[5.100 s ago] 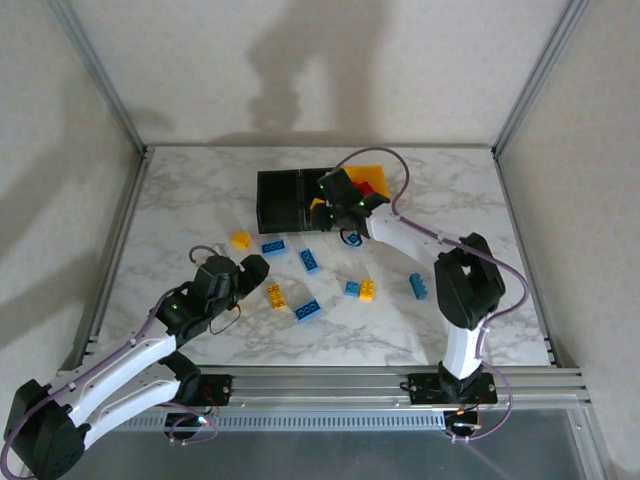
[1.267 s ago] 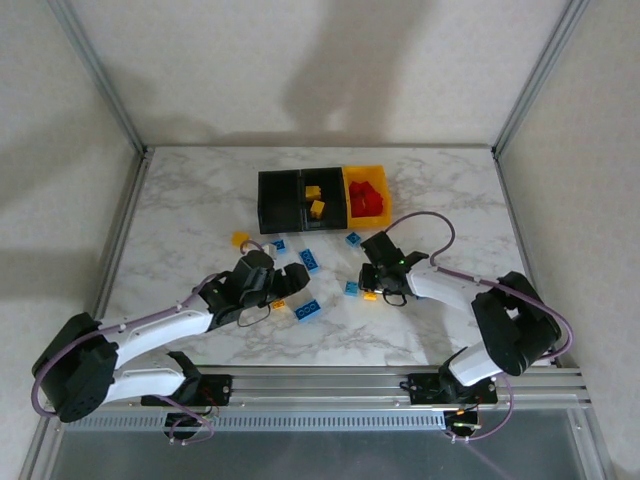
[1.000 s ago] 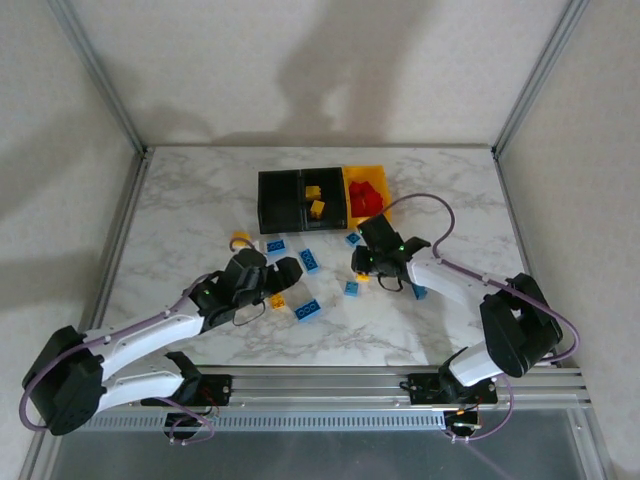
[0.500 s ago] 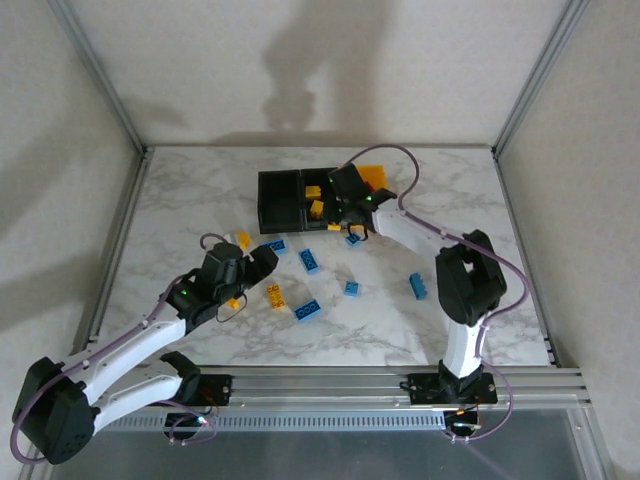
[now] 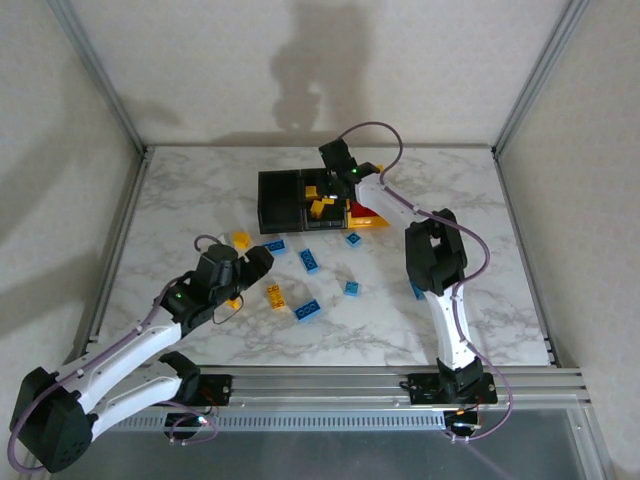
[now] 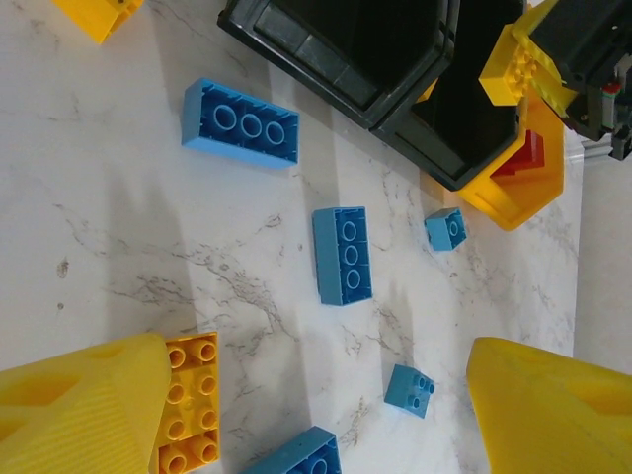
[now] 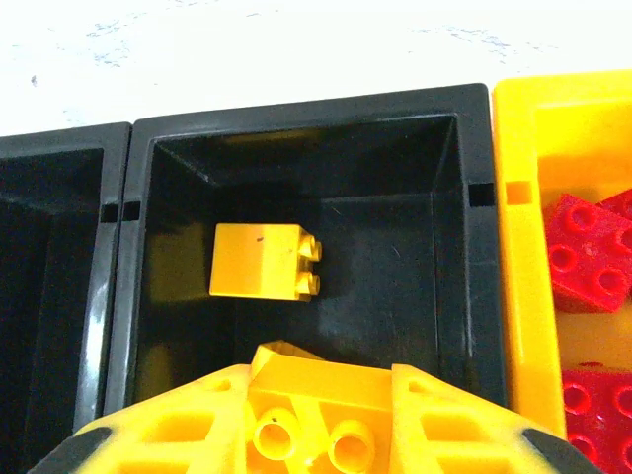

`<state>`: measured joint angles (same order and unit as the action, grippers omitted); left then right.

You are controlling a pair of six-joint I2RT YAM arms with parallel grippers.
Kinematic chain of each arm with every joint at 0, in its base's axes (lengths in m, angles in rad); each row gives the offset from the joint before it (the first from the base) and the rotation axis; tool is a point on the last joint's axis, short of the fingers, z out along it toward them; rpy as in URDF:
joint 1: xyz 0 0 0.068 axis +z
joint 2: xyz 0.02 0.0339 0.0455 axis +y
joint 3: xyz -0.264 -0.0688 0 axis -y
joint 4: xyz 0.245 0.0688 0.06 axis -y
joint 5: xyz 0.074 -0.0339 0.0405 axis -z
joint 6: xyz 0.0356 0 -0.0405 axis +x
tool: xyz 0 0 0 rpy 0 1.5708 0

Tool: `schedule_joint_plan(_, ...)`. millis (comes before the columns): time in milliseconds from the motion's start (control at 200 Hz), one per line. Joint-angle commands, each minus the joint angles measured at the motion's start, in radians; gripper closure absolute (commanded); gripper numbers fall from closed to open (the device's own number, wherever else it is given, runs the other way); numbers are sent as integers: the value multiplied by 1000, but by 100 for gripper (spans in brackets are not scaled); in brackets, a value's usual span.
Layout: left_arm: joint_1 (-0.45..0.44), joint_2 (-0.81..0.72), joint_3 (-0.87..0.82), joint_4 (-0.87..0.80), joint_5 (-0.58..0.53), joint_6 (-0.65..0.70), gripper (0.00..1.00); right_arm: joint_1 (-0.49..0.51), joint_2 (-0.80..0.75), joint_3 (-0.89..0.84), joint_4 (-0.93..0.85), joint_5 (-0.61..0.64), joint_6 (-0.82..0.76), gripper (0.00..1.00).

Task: Sort the legos into containers by color
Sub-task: Place the lego in the container.

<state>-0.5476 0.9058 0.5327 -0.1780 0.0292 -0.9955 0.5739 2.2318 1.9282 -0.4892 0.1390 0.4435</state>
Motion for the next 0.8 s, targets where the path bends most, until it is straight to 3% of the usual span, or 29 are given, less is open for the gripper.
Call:
schedule_joint_plan(0,11,-14,-19,-13,1,-16,21,-2,40,42,-41,34,-15,69)
schedule_joint_plan(160,10,-3,-22,-2,5,-14,21,-1,52,35,-34,42,-8,68)
schedule_joint_plan(511,10,16,-21,8,11,-14,21,2,32,38,-37,49,-6,53)
schedule_joint_plan(796,11,-19,-10,-51,-22,-18,21,32,-85,-30,-14,53,-16,53)
